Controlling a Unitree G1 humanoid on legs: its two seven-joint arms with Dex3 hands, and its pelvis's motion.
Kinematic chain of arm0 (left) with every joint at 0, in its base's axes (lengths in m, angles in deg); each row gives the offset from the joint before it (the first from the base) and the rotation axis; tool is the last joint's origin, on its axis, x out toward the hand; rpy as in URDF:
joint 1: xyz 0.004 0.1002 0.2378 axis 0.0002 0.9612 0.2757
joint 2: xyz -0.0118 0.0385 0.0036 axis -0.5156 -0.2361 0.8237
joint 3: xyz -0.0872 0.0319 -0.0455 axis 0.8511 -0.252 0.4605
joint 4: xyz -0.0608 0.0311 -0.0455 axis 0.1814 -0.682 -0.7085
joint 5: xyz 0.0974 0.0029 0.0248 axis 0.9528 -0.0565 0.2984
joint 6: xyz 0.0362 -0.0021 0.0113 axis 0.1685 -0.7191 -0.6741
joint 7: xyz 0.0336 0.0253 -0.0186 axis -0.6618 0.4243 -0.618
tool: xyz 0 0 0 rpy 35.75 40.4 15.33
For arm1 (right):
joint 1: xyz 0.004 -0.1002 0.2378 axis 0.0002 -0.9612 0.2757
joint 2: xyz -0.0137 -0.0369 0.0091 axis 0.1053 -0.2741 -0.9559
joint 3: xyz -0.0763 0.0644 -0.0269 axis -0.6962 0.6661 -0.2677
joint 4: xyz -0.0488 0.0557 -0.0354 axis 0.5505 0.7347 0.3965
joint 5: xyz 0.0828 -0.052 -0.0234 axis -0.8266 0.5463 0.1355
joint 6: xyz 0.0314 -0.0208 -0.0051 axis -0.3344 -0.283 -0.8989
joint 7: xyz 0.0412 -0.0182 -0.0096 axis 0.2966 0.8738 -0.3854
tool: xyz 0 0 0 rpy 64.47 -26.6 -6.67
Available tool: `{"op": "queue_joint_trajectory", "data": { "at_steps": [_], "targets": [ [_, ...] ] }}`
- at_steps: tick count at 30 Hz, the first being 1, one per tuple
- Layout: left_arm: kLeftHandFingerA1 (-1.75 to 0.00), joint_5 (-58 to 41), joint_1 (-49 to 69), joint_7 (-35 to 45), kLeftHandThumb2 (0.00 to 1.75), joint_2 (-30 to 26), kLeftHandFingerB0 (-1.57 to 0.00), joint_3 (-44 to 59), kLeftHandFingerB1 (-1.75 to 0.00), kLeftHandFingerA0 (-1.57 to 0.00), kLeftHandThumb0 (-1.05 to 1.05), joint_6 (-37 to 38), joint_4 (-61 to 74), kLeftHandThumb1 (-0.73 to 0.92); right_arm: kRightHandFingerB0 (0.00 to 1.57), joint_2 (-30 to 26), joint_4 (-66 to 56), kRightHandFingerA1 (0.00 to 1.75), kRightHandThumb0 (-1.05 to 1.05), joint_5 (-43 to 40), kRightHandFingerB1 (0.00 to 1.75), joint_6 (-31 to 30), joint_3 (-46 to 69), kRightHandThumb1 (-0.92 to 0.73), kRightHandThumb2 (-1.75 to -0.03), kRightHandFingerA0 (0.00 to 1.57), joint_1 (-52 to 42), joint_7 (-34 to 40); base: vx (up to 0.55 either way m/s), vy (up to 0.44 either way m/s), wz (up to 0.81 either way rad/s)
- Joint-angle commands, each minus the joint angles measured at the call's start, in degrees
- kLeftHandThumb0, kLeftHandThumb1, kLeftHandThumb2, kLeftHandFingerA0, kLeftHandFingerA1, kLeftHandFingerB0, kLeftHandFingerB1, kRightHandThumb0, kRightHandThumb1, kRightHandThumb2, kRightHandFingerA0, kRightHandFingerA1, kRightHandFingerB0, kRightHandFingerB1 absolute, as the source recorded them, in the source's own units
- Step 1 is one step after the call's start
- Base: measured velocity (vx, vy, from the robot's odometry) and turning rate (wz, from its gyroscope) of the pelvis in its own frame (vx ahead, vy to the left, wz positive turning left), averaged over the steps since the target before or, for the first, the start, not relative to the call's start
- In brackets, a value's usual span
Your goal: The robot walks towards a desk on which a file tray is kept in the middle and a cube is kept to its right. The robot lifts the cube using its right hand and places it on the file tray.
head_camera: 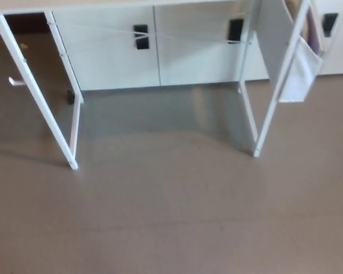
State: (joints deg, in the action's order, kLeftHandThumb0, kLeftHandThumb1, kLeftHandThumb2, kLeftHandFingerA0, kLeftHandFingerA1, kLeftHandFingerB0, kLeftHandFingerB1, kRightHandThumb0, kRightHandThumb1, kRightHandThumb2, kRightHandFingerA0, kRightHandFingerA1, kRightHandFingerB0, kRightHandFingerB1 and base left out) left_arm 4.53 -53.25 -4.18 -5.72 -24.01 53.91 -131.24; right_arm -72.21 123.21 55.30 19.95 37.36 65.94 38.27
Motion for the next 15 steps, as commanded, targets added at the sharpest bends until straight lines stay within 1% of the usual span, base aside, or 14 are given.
{"op": "queue_joint_trajectory", "data": {
  "at_steps": [1, 2, 3, 4, 5, 6, 7, 8, 9, 11, 13, 14, 15],
  "targets": [
    [-0.31, -0.21, -0.11, 0.78, 1.11, -1.62, 0.0, 0.2, -0.17, 0.0, -0.86, 0.32, -0.92, 0.8, 0.47, -0.12, -15.9, 0.63, -0.62, -2.79, 0.36, -12.08, 4.76, -0.78, -0.64, 0.58, -9.3, -0.62, 0.39, 0.032, -0.09],
    [-0.28, -0.7, 0.39, 1.41, 1.11, -1.73, 0.0, 0.54, -0.15, 0.0, -0.88, 0.16, -0.22, 0.8, 0.27, -5.01, -10.48, 0.6, -0.8, 12.25, 0.38, -6.78, -7.99, -0.84, -0.65, 0.7, -5.64, 1.87, 0.38, 0.044, -0.15],
    [-0.33, -1.55, 1.11, -0.01, 1.1, -1.14, 0.0, 1.64, -0.21, 0.0, -0.83, -0.6, 1.13, 0.75, 0.08, -1.44, 5.35, 0.5, -0.87, 7.15, 0.3, 0.75, -7.08, -0.65, -1.03, 0.19, 3.36, -0.99, 0.39, 0.089, -0.31],
    [-0.36, -0.99, 1.03, 0.26, 1.12, -1.32, 0.0, 1.19, -0.24, 0.0, -0.81, 0.11, 0.82, 0.77, 0.16, -1.23, 6.17, 0.45, -0.85, 5.97, 0.26, 0.33, -7.03, -0.85, -0.67, 0.34, 4.06, -1.18, 0.39, 0.122, -0.35],
    [-0.34, 0.06, 0.78, 0.5, 1.14, -1.66, 0.0, 0.24, -0.21, 0.0, -0.82, 0.59, 0.48, 0.78, 0.08, -1.17, 7.64, 0.51, -0.9, 4.23, 0.31, 0.19, -6.51, -0.6, -1.0, 0.18, 5.15, -2.71, 0.39, 0.205, -0.21],
    [-0.34, -0.01, 0.48, 0.43, 1.11, -1.65, 0.0, 0.3, -0.22, 0.0, -0.81, -0.49, 0.59, 0.77, 0.04, -1.76, 8.19, 0.51, -0.89, 3.72, 0.31, 1.27, -6.94, -0.62, -1.0, 0.13, 5.12, -3.96, 0.48, 0.239, -0.25],
    [-0.34, -0.74, 0.25, 0.62, 1.11, -1.48, 0.0, 0.88, -0.22, 0.0, -0.81, -0.74, 0.35, 0.77, 0.04, -1.85, 8.26, 0.51, -0.89, 3.52, 0.31, 1.86, -7.5, -0.62, -1.0, 0.13, 4.87, -3.4, 0.54, 0.316, -0.03],
    [-0.37, -0.51, 0.01, 0.02, 1.11, -1.38, 0.0, 0.82, -0.25, 0.0, -0.78, -0.84, 0.17, 0.76, 0.26, -1.73, 8.69, 0.48, -0.83, 4.8, 0.3, 4.86, -8.8, -0.84, -0.66, 0.39, 4.05, 0.15, 0.52, 0.417, 0.21],
    [-0.35, -0.32, 0.12, -0.08, 1.11, -1.43, 0.0, 0.67, -0.24, 0.0, -0.78, -0.81, 0.43, 0.78, 0.26, -1.69, 8.99, 0.48, -0.83, 5.3, 0.3, 6.22, -9.45, -0.84, -0.66, 0.39, 3.76, 1.71, 0.62, 0.174, -0.79],
    [-0.36, -0.32, 0.22, 0.32, 1.11, -1.57, 0.0, 0.53, -0.24, 0.0, -0.78, -0.6, 0.81, 0.78, 0.26, -1.73, 9.7, 0.48, -0.83, 4.99, 0.3, 6.71, -10.02, -0.84, -0.66, 0.39, 4.08, 1.99, 0.54, 0.21, -0.05],
    [-0.35, -1.1, -0.4, 0.78, 1.11, -1.35, 0.0, 1.15, -0.22, 0.0, -0.81, -0.82, -0.33, 0.78, 0.26, -1.8, 10.31, 0.48, -0.83, 4.81, 0.3, 7.17, -10.45, -0.84, -0.66, 0.39, 4.34, 2.21, 0.34, 0.208, -0.06],
    [-0.37, 0.58, -0.02, -0.67, 1.13, -1.71, 0.0, -0.13, -0.25, 0.0, -0.78, -0.95, 0.96, 0.78, 0.55, 0.49, -9.86, 0.51, -0.68, -8.05, 0.39, -1.97, 4.56, -0.82, -0.65, 0.6, -11.02, 4.72, 0.34, 0.165, 0.0],
    [-0.39, 0.18, 0.4, -0.16, 1.12, -1.75, 0.0, 0.12, -0.25, 0.0, -0.78, -0.89, 1.58, 0.77, 0.55, 0.73, -10.95, 0.51, -0.68, -7.77, 0.39, -2.57, 5.12, -0.82, -0.65, 0.6, -11.51, 4.57, 0.3, 0.135, 0.19]
  ]
}}
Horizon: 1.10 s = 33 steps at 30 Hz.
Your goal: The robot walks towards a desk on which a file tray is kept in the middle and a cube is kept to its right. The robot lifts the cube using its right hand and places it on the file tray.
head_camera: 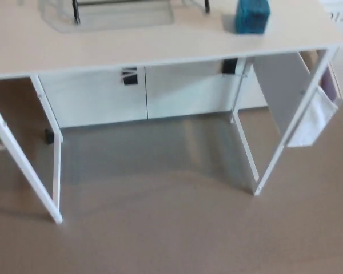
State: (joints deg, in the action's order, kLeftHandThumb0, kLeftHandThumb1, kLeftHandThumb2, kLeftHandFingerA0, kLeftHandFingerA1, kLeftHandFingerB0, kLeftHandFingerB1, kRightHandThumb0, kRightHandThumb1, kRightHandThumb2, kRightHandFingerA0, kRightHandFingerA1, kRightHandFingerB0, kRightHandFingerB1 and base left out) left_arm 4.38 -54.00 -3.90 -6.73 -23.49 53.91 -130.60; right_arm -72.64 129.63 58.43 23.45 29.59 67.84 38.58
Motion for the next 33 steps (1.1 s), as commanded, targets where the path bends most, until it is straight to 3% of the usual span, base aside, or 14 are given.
{"op": "queue_joint_trajectory", "data": {
  "at_steps": [1, 5, 6, 8, 10, 12, 13, 14, 24, 28, 30, 31, 32, 33],
  "targets": [
    [-0.39, 0.29, 1.22, -0.39, 1.12, -0.73, 0.0, -0.39, -0.25, 0.0, -0.78, -0.9, 1.07, 0.77, 0.55, 1.53, -18.93, 0.51, -0.68, -10.5, 0.39, -6.95, 13.71, -0.82, -0.65, 0.6, -14.15, 4.01, 0.36, 0.054, 0.12],
    [-0.35, -1.18, 1.77, 0.4, 1.12, -0.49, -0.01, 0.75, -0.24, 0.0, -0.8, -2.6, 2.4, 0.77, 0.59, 5.01, -18.34, 0.63, -0.5, -11.0, 0.47, -7.94, 17.37, -0.69, -0.6, 0.44, -13.64, 6.18, 0.35, 0.011, 0.11],
    [-0.33, -1.17, 1.79, 0.8, 1.12, -0.6, -0.01, 0.65, -0.26, 0.0, -0.8, -3.24, 2.55, 0.78, 0.37, 0.26, -21.13, 0.66, -0.75, -3.29, 0.52, -10.44, 10.87, -0.69, -1.05, 0.58, -13.55, 1.46, 0.45, -0.009, 0.15],
    [-0.37, -0.1, 1.76, 0.69, 1.13, -0.96, -0.04, -0.29, -0.31, -0.01, -0.81, -4.29, 3.53, 0.78, 0.18, -1.65, -12.6, 0.39, -0.84, 0.6, 0.29, -7.1, 5.76, -0.76, -0.64, 0.32, -5.85, -4.14, 0.42, 0.013, -0.29],
    [-0.37, 0.33, 1.93, 0.45, 1.13, -1.12, -0.03, -0.76, -0.33, 0.0, -0.8, -6.46, 4.98, 0.77, 0.04, -0.86, -1.5, 0.5, -0.86, 0.48, 0.36, -4.31, 3.64, -0.61, -0.98, 0.22, 1.87, -6.09, 0.41, 0.057, 0.35],
    [-0.39, 0.07, 2.55, 0.71, 1.13, -1.05, -0.03, -0.57, -0.33, -0.01, -0.79, -6.68, 6.13, 0.77, 0.1, 0.3, 0.63, 0.53, -0.9, 0.16, 0.36, -0.15, 3.36, -0.68, -1.03, 0.38, 1.75, -2.83, 0.4, 0.044, -0.03],
    [-0.38, 0.06, 1.92, 0.35, 1.13, -0.85, -0.03, -0.46, -0.34, -0.01, -0.79, -6.08, 4.69, 0.77, 0.58, 3.59, -12.34, 0.53, -0.56, -10.94, 0.45, -14.99, 15.24, -0.75, -0.62, 0.63, -6.06, 1.4, 0.38, 0.057, 0.01],
    [-0.39, 0.97, 1.39, -0.79, 0.74, -0.92, -0.07, -1.05, -0.32, -0.01, -0.77, -6.92, 4.54, 0.92, 0.58, 3.78, -12.39, 0.53, -0.56, -10.72, 0.45, -15.09, 15.49, -0.75, -0.62, 0.63, -5.98, 1.33, 0.29, 0.029, 0.06],
    [-0.37, 0.12, 1.72, 0.58, 1.13, -1.03, -0.02, -0.48, -0.3, -0.01, -0.77, -5.15, 4.11, 0.77, 0.44, 3.75, -28.35, 0.62, -0.53, -5.81, 0.42, -18.22, 17.17, -0.74, -0.63, 0.47, -15.49, -0.52, 0.27, 0.21, -0.09],
    [-0.32, 0.03, 2.66, 0.46, 0.74, -1.1, -0.03, -0.54, -0.25, -0.01, -0.73, -6.6, 6.12, 0.92, 0.44, 3.89, -30.69, 0.62, -0.53, -5.95, 0.42, -19.99, 17.19, -0.74, -0.63, 0.47, -16.58, -0.63, 0.22, 0.228, -0.09],
    [-0.38, -0.52, 2.67, 0.22, 1.12, -0.9, -0.05, 0.09, -0.32, -0.02, -0.81, -6.58, 5.79, 0.76, 0.62, 6.03, -28.76, 0.54, -0.46, -3.47, 0.44, -13.74, 17.65, -0.6, -0.58, 0.52, -18.54, 9.03, 0.1, 0.107, -0.03],
    [-0.38, -0.65, 2.67, 0.53, 1.12, -0.79, -0.03, 0.18, -0.31, -0.01, -0.8, -5.36, 4.69, 0.76, 0.33, -1.82, -25.36, 0.59, -0.72, 3.24, 0.39, -10.88, 8.72, -0.9, -0.67, 0.7, -15.93, 0.15, 0.12, 0.072, 0.06],
    [-0.38, -0.03, 2.28, 0.2, 1.13, -0.89, -0.04, -0.29, -0.33, -0.02, -0.81, -5.62, 4.25, 0.77, 0.13, -2.22, -18.21, 0.51, -0.85, 1.01, 0.42, -8.8, 7.62, -0.6, -0.95, 0.25, -9.71, -5.52, 0.11, 0.064, 0.04],
    [-0.4, 0.36, 1.93, -0.12, 1.13, -0.9, -0.03, -0.56, -0.32, -0.02, -0.8, -5.6, 3.82, 0.77, 0.17, -1.82, -12.12, 0.44, -0.84, 1.16, 0.27, -6.71, 5.82, -0.78, -0.64, 0.34, -5.36, -5.77, 0.08, 0.044, 0.08]
  ]
}}
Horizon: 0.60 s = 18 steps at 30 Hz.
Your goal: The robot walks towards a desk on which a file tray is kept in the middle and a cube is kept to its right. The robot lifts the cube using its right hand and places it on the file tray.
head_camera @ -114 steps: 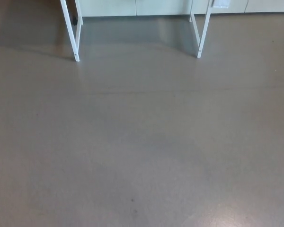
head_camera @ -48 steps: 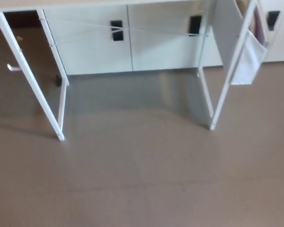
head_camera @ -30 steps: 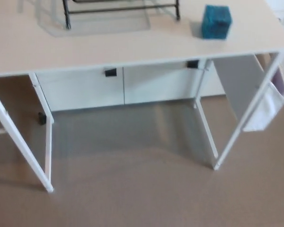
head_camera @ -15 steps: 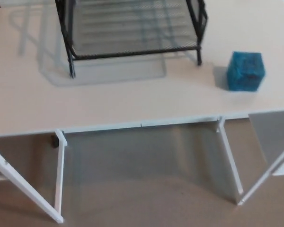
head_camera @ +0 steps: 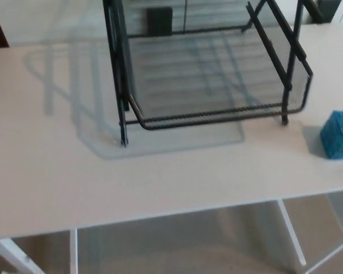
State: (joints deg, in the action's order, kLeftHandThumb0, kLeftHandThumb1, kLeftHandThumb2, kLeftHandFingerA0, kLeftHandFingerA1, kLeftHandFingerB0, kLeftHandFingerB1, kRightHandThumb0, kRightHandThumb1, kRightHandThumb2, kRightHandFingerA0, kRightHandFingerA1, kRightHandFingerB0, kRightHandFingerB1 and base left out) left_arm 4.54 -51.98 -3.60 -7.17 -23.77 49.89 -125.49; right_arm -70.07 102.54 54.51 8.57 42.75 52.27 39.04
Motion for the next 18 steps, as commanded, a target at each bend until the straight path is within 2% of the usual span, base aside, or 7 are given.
{"op": "queue_joint_trajectory", "data": {
  "at_steps": [1, 2, 6, 7, 10, 17, 18],
  "targets": [
    [-0.37, -0.24, -0.06, -0.16, 1.12, -0.4, -0.06, 0.09, -0.29, -0.02, -0.83, -1.85, -1.49, 0.78, 0.14, -3.8, 18.42, 0.43, -0.91, 5.57, 0.26, 8.4, -8.48, -0.83, -0.66, 0.26, 12.52, -5.55, 0.09, 0.05, 0.09],
    [-0.37, -0.84, 0.74, 0.21, 1.11, -0.37, -0.04, 0.55, -0.31, -0.01, -0.8, -2.54, -0.12, 0.77, 0.11, -2.97, 20.8, 0.6, -0.92, 6.58, 0.34, 9.31, -9.73, -0.73, -1.07, 0.43, 13.79, -3.14, 0.0, 0.0, 0.0],
    [-0.39, -0.1, 1.01, 0.32, 1.15, -0.57, -0.03, -0.13, -0.31, -0.01, -0.81, -2.34, 0.48, 0.78, 0.28, -5.52, 11.8, 0.57, -0.78, 7.21, 0.47, 0.45, -10.94, -0.69, -1.04, 0.51, 10.1, -2.34, 0.07, -0.028, -0.08],
    [-0.37, -1.15, 0.74, 0.51, 1.13, -0.33, -0.04, 0.9, -0.33, -0.01, -0.79, -2.15, -0.52, 0.76, 0.29, -3.37, 23.59, 0.5, -0.75, 5.75, 0.3, 10.92, -11.91, -0.81, -0.65, 0.43, 15.73, -0.66, 0.06, -0.068, 0.12],
    [-0.41, -0.91, -0.03, -0.56, 0.73, -0.38, -0.05, 1.19, -0.31, -0.01, -0.77, -2.02, -2.15, 0.92, 0.13, 1.73, 29.34, 0.58, -0.6, -19.01, 0.43, 3.58, 9.13, -0.52, -0.83, 0.34, 19.95, -21.38, 0.08, -0.048, -0.06],
    [-0.44, -2.6, 0.4, -0.81, 1.11, -0.65, -0.02, 3.2, -0.35, 0.0, -0.79, -4.72, -0.73, 0.73, 0.13, -2.58, 25.72, 0.58, -0.79, -4.39, 0.4, 8.69, 1.18, -0.55, -0.9, 0.37, 19.37, -8.37, 0.05, 0.029, -0.07],
    [-0.45, -2.89, -0.21, -1.0, 0.7, -0.84, -0.02, 3.99, -0.31, -0.03, -0.76, -4.17, -1.69, 0.92, 0.11, -3.52, 27.43, 0.59, -0.84, -2.29, 0.37, 9.95, -0.92, -0.6, -0.91, 0.49, 21.69, -8.69, 0.09, 0.228, -0.12]
  ]
}}
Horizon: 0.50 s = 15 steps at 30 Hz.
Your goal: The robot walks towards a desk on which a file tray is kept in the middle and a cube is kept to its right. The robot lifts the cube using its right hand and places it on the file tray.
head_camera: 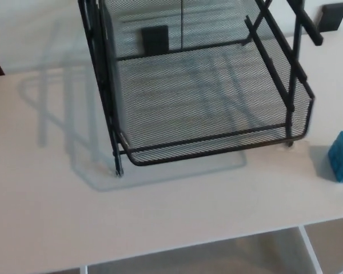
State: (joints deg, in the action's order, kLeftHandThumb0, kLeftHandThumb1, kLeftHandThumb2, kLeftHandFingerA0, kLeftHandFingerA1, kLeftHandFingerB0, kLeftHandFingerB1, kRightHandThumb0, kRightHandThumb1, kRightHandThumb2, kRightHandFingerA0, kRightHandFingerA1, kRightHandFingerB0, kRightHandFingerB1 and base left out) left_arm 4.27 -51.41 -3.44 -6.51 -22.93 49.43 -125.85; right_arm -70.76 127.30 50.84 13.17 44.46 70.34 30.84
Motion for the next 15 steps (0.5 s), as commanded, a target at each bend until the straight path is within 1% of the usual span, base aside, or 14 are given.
{"op": "queue_joint_trajectory", "data": {
  "at_steps": [1, 2, 3, 4, 5, 6, 7, 8, 9, 10, 11, 12, 13, 15],
  "targets": [
    [-0.48, -2.9, -1.16, -1.43, 0.69, -1.36, -0.03, 3.75, -0.31, -0.03, -0.76, -3.82, -1.76, 0.92, 0.09, -3.24, 3.0, 0.54, -0.82, 2.03, 0.36, 4.16, -3.74, -0.6, -0.93, 0.41, 4.53, -0.94, 0.11, 0.249, -0.07],
    [-0.55, -1.99, -1.07, -1.17, 0.7, -1.73, -0.04, 3.35, -0.3, -0.13, -0.79, -3.78, -1.68, 0.92, 0.07, -3.37, 3.88, 0.53, -0.79, 1.02, 0.34, 3.39, -3.61, -0.58, -0.94, 0.32, 4.81, -1.49, 0.22, 0.335, 0.17],
    [-0.55, -1.83, -1.08, -1.11, 0.7, -1.77, -0.04, 3.32, -0.3, -0.13, -0.79, -3.79, -1.68, 0.92, 0.09, -3.44, 4.29, 0.57, -0.94, 0.74, 0.29, 3.52, -3.79, -0.64, -1.0, 0.65, 4.96, -1.5, 0.22, 0.341, -0.45],
    [-0.45, -1.39, -1.34, -0.69, 1.15, -1.97, -0.06, 2.92, -0.26, 0.0, -0.81, -2.52, -2.35, 0.76, 0.09, -3.07, 3.22, 0.58, -0.76, -2.11, 0.38, 3.99, -1.54, -0.58, -0.87, 0.62, 4.04, -2.57, 0.22, 0.339, 0.05],
    [-0.45, -0.76, -1.71, -0.07, 1.15, -2.27, -0.06, 2.29, -0.26, 0.0, -0.81, -0.55, -3.42, 0.76, 0.09, -2.49, 1.42, 0.58, -0.76, -6.23, 0.38, 4.63, 2.04, -0.58, -0.87, 0.62, 2.58, -4.22, 0.12, 0.262, 0.08],
    [-0.41, -0.61, -1.91, 0.19, 1.16, -2.34, -0.02, 2.1, -0.24, -0.03, -0.82, 0.48, -4.16, 0.78, 0.07, -2.16, 1.1, 0.6, -0.69, -8.12, 0.35, 4.42, 3.96, -0.56, -0.86, 0.47, 2.66, -5.2, 0.08, 0.133, 0.08],
    [-0.37, -0.88, -2.32, 0.99, 1.15, -2.38, 0.0, 2.19, -0.2, -0.02, -0.83, 2.0, -5.51, 0.78, 0.06, -1.79, -0.76, 0.62, -0.62, -11.67, 0.32, 2.25, 7.58, -0.54, -0.85, 0.5, 2.74, -7.23, 0.08, 0.099, 0.01],
    [-0.45, -1.56, -2.49, 1.38, 1.15, -2.2, 0.0, 2.71, -0.24, -0.02, -0.81, 2.04, -6.17, 0.77, 0.06, -1.92, -3.0, 0.58, -0.6, -13.15, 0.36, -0.1, 9.43, -0.53, -0.81, 0.41, 2.7, -7.94, 0.08, 0.082, 0.02],
    [-0.45, -1.01, -2.57, 0.74, 1.16, -2.13, -0.01, 2.28, -0.26, -0.03, -0.81, 2.17, -6.9, 0.78, 0.11, -2.02, -3.48, 0.58, -0.52, -13.92, 0.21, 0.2, 10.91, -0.63, -0.62, 0.53, 2.96, -8.11, 0.06, 0.05, 0.11],
    [-0.48, -0.67, -2.67, 0.06, 1.15, -2.08, -0.04, 2.08, -0.25, 0.0, -0.82, 2.05, -7.48, 0.77, 0.0, -2.49, -2.95, 0.52, -0.32, -14.76, 0.5, -0.11, 12.32, -0.5, -1.01, 0.09, 4.01, -9.35, 0.05, 0.035, 0.07],
    [-0.52, -0.88, -2.68, -0.47, 1.14, -1.92, -0.07, 2.38, -0.21, -0.01, -0.86, 1.84, -7.66, 0.78, 0.0, -3.09, -1.65, 0.51, -0.33, -15.19, 0.51, 0.67, 12.97, -0.5, -1.01, 0.05, 5.17, -9.87, 0.0, 0.0, 0.0],
    [-0.52, -0.84, -2.88, -0.9, 1.14, -1.86, -0.07, 2.4, -0.21, -0.01, -0.86, 2.04, -8.25, 0.78, 0.0, -3.56, -1.24, 0.51, -0.33, -14.33, 0.51, 1.58, 13.19, -0.5, -1.01, 0.05, 5.85, -9.79, 0.0, 0.0, 0.0],
    [-0.53, -0.72, -2.96, -1.04, 1.13, -1.89, -0.04, 2.31, -0.25, -0.02, -0.8, 2.22, -8.44, 0.75, 0.06, -3.5, -0.97, 0.47, -0.48, -14.72, 0.27, 2.17, 14.07, -0.61, -0.58, 0.26, 6.08, -10.17, 0.0, 0.0, 0.0],
    [-0.5, 0.09, -2.91, -0.9, 1.16, -2.19, -0.08, 1.48, -0.22, -0.02, -0.86, 3.34, -8.62, 0.81, 0.08, -5.1, -0.53, 0.54, -0.52, -16.72, 0.25, 2.41, 17.24, -0.59, -0.6, 0.29, 7.61, -11.49, 0.0, -0.054, 0.1]
  ]
}}
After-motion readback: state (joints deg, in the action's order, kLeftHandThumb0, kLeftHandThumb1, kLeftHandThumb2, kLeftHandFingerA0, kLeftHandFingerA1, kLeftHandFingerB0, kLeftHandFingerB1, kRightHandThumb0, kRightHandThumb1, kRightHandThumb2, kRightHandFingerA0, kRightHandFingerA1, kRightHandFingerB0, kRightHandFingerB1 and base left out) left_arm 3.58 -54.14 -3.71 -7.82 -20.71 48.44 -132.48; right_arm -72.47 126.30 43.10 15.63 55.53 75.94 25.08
